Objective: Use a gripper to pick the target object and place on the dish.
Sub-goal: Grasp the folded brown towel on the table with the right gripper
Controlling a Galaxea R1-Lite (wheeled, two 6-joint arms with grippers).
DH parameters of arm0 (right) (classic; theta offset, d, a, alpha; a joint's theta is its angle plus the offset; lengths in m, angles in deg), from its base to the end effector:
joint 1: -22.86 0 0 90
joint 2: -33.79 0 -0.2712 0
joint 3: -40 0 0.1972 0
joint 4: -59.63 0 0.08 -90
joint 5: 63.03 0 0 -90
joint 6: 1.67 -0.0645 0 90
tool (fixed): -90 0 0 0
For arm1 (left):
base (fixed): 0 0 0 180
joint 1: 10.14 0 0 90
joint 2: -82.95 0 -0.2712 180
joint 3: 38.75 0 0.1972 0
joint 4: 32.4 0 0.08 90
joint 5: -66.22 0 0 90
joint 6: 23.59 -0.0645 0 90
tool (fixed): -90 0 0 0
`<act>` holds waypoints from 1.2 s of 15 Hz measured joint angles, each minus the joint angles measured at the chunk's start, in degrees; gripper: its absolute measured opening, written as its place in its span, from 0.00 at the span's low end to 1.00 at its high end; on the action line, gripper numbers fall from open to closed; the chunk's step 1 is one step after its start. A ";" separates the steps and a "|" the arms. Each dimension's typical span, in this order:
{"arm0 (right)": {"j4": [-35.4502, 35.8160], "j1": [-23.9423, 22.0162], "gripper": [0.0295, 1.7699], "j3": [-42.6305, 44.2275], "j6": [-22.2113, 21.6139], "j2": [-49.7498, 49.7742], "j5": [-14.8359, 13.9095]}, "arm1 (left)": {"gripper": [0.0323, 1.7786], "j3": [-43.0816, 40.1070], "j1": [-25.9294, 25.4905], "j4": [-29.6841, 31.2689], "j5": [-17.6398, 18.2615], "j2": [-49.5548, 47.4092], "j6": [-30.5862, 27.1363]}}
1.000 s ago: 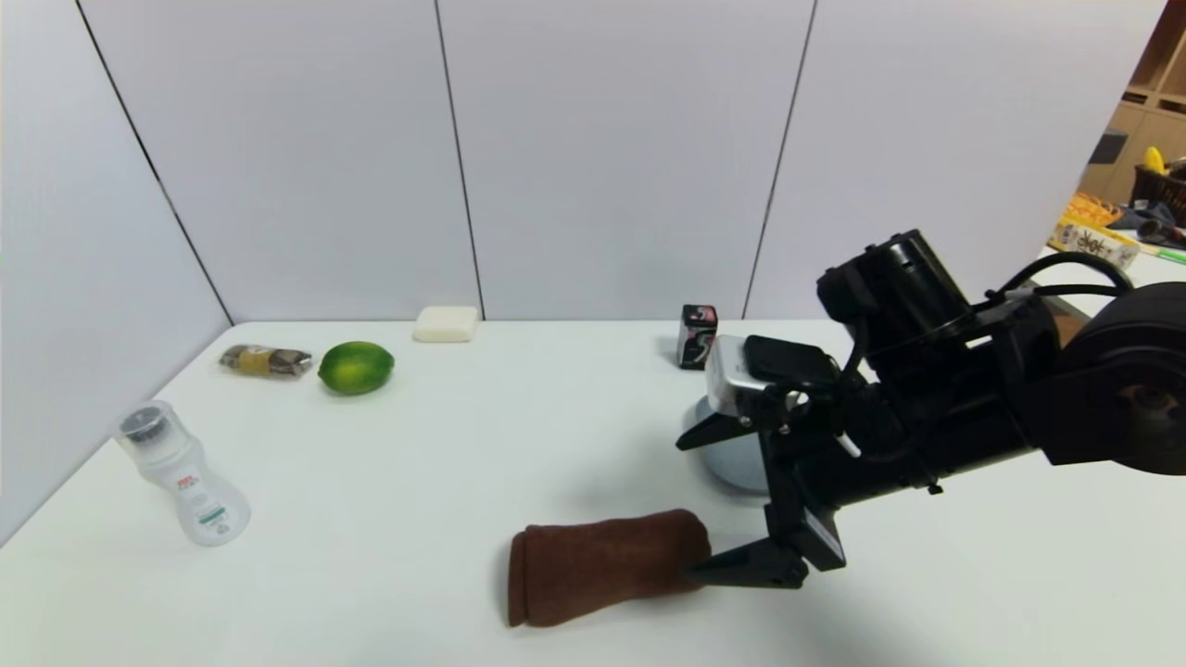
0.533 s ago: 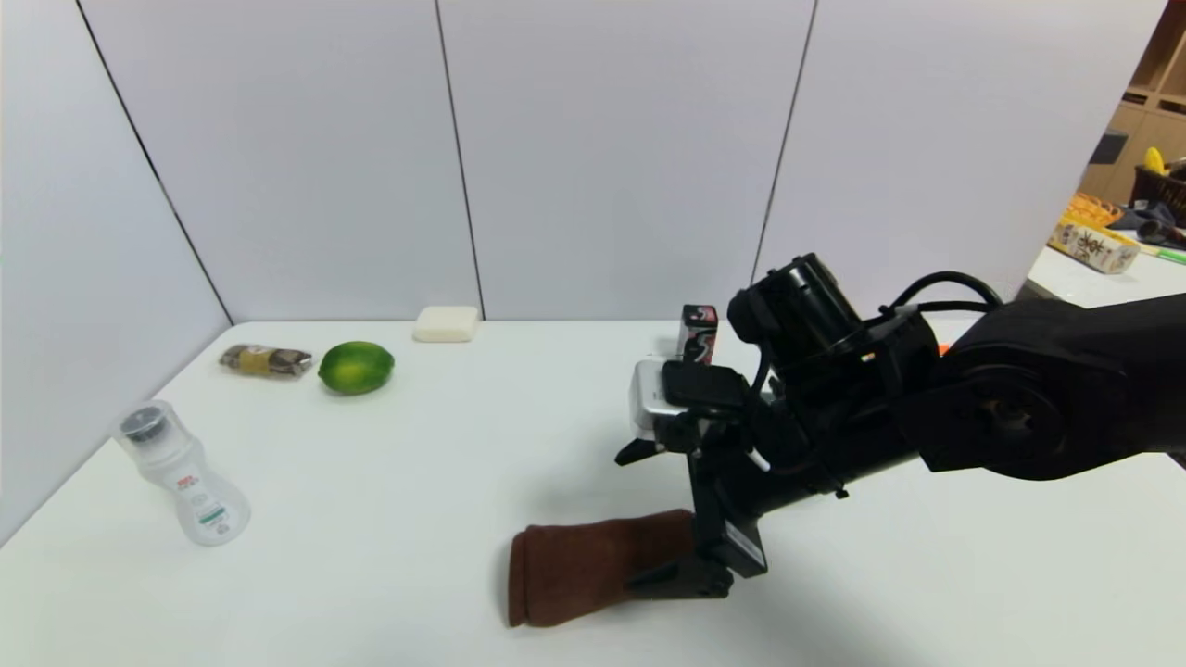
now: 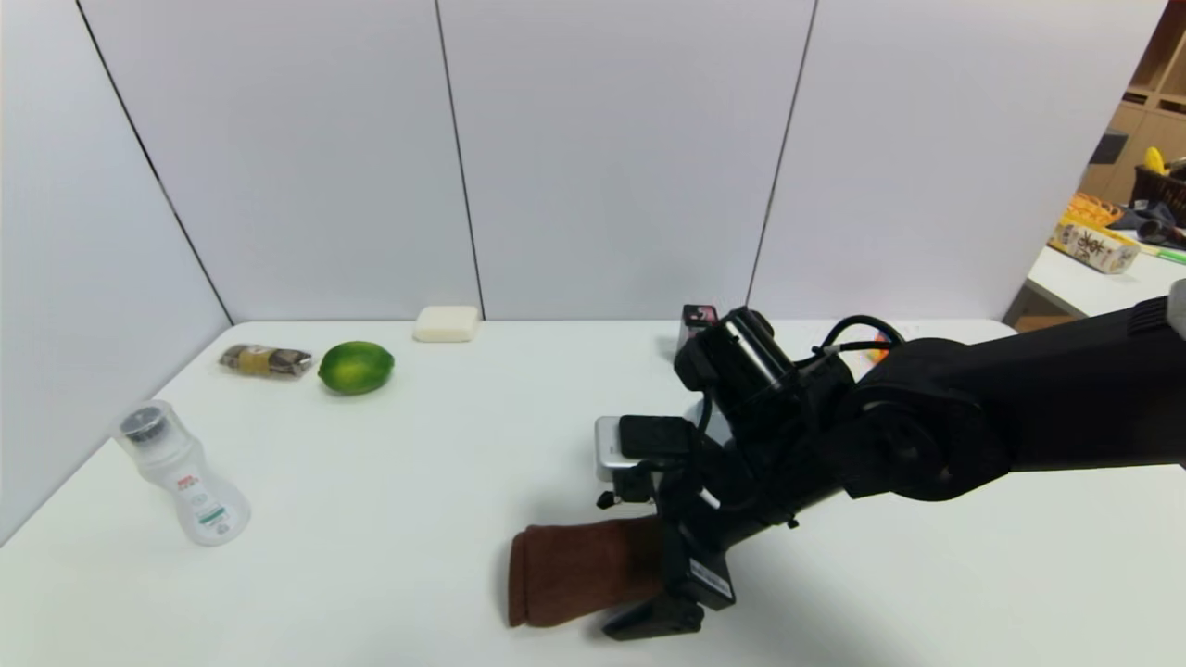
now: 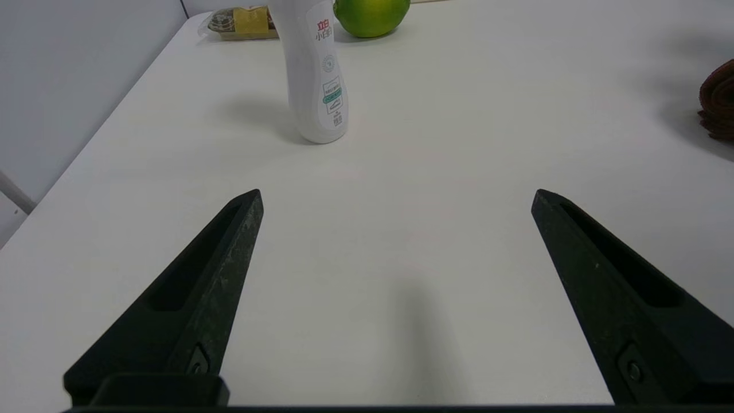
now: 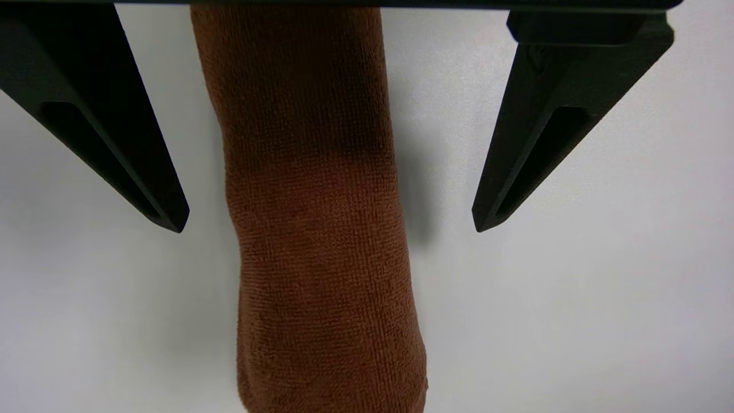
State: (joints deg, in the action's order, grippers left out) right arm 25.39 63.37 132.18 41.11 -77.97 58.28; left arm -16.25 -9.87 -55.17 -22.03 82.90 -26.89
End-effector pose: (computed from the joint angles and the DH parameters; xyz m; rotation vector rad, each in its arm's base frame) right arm 0.2566 0.2633 0.0767 -0.6727 0.5190 1.4747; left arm 0.0554 -0.0022 0.0748 0.0575 0.0028 -0.0354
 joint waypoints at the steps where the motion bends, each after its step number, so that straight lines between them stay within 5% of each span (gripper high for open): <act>1: -0.07 0.01 0.97 0.35 0.22 -0.69 -0.05 | 0.95 0.00 0.00 0.02 -0.02 0.00 0.00; 9: -0.05 -0.52 0.97 1.38 3.94 -3.25 -0.05 | 0.95 0.00 0.00 0.02 0.00 0.00 0.00; 16: -0.68 -1.12 0.43 1.43 7.66 -3.67 -1.87 | 0.95 0.00 0.00 0.00 -0.02 0.00 -0.02; 18: -0.72 -1.43 0.18 1.43 7.74 -3.50 -1.84 | 0.95 0.00 0.00 0.00 0.00 0.00 0.00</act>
State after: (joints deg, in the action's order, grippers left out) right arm 24.67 61.94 133.61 48.85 -81.47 56.44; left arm -16.25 -9.87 -55.17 -22.03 82.90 -26.89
